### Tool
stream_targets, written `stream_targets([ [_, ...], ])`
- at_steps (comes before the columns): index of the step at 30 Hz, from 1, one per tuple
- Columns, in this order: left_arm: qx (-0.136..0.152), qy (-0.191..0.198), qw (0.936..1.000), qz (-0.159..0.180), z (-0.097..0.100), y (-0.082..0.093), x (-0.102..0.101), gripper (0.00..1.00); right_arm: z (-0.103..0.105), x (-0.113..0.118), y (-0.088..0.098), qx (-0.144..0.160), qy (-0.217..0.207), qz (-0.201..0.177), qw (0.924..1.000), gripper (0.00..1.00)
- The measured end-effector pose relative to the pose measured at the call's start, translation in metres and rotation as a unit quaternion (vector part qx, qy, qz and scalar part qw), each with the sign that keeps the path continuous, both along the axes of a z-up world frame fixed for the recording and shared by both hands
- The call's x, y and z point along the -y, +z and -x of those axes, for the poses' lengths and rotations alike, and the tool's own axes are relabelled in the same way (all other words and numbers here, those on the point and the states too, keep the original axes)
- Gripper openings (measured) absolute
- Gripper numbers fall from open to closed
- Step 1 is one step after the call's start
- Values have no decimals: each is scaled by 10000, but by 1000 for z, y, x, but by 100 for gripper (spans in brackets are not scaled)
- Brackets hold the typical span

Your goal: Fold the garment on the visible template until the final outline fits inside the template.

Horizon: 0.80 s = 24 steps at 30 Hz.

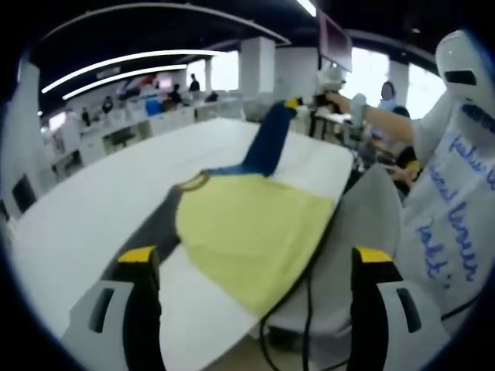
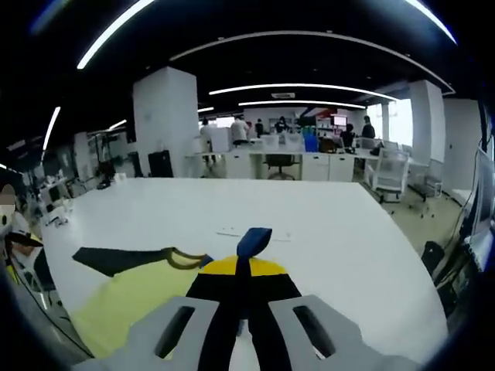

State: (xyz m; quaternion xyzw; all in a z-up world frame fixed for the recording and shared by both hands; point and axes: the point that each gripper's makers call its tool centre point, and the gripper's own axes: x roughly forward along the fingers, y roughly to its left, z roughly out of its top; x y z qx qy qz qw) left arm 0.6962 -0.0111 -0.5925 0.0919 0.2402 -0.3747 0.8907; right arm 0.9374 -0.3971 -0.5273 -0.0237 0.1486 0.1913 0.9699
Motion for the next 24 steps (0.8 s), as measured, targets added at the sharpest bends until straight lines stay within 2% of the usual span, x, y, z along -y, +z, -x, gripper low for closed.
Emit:
stream_targets([
  [10, 192, 4, 9998, 7, 2, 4, -8, 99, 0, -64, 9, 116, 566, 63, 9983, 2],
  [19, 217, -27, 9998, 20, 1, 4, -11, 99, -11, -126, -1, 16, 995, -14, 9950, 2],
  [24, 247, -5, 9997, 45, 0, 7, -12, 99, -15, -148, -3, -20, 1127, -61, 9936, 2],
])
